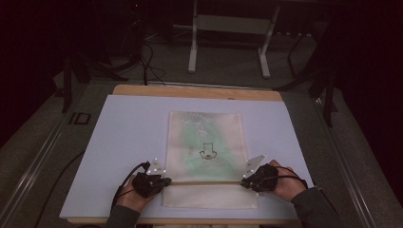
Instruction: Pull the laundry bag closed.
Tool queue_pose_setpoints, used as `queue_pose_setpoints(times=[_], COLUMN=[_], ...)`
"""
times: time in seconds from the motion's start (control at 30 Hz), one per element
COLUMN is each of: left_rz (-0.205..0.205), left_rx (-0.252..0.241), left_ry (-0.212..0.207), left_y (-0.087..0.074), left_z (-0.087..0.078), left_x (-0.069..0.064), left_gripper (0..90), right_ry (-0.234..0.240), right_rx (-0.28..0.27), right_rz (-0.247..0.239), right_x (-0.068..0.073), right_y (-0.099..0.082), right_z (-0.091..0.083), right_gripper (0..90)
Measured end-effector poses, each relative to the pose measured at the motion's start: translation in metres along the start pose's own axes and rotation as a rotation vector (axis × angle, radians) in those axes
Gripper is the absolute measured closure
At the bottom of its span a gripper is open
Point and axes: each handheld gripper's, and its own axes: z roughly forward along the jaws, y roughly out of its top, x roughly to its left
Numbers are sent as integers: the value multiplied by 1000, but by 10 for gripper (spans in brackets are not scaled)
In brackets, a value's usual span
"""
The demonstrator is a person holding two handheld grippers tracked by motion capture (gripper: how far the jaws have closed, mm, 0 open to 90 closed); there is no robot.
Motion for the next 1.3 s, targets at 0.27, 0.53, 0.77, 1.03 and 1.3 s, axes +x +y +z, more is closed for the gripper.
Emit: queue_pose_setpoints(times=[0.27,0.53,0.77,1.03,1.3], left_rz=[-1,4,10,12,17], left_rx=[-1,2,5,5,4], left_ry=[-1,6,12,15,19], left_y=[0,1,1,1,1], left_z=[0,0,0,0,0], left_x=[0,-1,-2,-2,-3], left_gripper=[895,895,895,894,894], right_ry=[-6,-4,-5,3,4], right_rx=[-7,-9,-17,-29,-46], right_rz=[19,34,42,57,60], right_x=[-2,-2,-2,0,1], right_y=[-9,-15,-21,-26,-28], right_z=[-4,-5,-5,-5,-3], right_gripper=[825,826,826,826,824])
